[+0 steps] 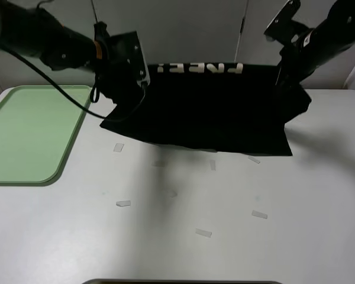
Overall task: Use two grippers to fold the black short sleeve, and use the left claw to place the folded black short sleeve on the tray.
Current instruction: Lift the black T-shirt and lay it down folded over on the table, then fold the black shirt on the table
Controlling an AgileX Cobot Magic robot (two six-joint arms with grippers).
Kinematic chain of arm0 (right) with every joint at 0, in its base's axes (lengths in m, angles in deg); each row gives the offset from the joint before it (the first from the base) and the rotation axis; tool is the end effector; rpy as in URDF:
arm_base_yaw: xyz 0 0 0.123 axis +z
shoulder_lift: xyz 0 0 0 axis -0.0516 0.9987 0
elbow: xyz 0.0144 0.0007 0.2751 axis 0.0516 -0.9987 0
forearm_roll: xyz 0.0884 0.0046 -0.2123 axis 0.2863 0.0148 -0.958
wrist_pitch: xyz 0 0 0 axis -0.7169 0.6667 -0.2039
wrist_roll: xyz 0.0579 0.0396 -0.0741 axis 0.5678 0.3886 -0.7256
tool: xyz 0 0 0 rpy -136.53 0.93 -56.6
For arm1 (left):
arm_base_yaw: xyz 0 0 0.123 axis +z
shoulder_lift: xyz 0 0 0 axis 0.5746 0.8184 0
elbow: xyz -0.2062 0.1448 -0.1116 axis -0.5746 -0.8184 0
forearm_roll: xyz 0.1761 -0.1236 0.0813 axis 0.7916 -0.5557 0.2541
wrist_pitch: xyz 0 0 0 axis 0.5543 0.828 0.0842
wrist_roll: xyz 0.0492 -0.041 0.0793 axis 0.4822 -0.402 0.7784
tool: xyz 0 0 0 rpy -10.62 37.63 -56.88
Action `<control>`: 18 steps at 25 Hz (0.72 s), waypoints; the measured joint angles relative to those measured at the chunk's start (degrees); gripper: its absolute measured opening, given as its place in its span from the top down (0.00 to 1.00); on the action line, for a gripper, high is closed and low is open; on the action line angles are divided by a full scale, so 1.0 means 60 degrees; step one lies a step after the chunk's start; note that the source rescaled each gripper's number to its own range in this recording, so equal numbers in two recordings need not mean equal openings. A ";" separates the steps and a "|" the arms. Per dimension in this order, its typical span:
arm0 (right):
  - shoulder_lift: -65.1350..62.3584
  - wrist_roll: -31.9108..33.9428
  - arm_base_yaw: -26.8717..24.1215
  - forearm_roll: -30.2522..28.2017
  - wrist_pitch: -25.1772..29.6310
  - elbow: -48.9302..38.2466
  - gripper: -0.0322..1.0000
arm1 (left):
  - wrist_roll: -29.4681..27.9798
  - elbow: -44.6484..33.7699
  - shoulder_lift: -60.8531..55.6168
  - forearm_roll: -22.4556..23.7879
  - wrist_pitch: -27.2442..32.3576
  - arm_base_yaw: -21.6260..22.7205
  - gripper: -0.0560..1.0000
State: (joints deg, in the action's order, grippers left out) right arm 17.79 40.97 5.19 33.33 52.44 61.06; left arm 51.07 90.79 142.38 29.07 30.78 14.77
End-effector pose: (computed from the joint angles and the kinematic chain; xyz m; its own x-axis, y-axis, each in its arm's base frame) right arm 0.3680 0.0446 0.2067 -0.5199 -0.7429 -0.4217 -0.5860 0.6693 -0.4568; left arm 0.3873 -0.1493 0.1931 0.1321 0.9067 -0.4006 0.6192 0.2401 0.7476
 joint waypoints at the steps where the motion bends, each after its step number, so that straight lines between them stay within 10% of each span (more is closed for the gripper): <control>1: 0.0000 0.0000 0.0000 0.0061 -0.0045 -0.0213 0.96 | 0.0000 -0.0261 0.0020 0.0026 -0.0138 0.0000 0.94; 5: 0.0000 0.0115 -0.0223 0.0021 0.0351 -0.0692 0.73 | -0.0051 -0.1091 0.0020 0.0095 0.0192 0.0190 0.83; 10: 0.0000 0.0542 -0.0361 0.0129 0.0810 -0.0724 0.09 | -0.0065 -0.1368 0.0065 0.0117 0.0251 0.0376 0.29; 13: 0.0000 0.0611 -0.0361 0.0129 0.0930 -0.0735 0.02 | -0.0075 -0.1368 0.0065 0.0154 -0.0292 0.0376 0.08; 18: -0.0444 0.0610 -0.0361 0.0129 0.1011 -0.0735 0.00 | -0.0075 -0.1368 -0.0182 0.0172 -0.0455 0.0376 0.02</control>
State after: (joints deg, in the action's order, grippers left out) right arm 15.13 44.63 3.02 34.11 58.51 56.65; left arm 50.62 82.58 141.29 30.10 28.05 17.03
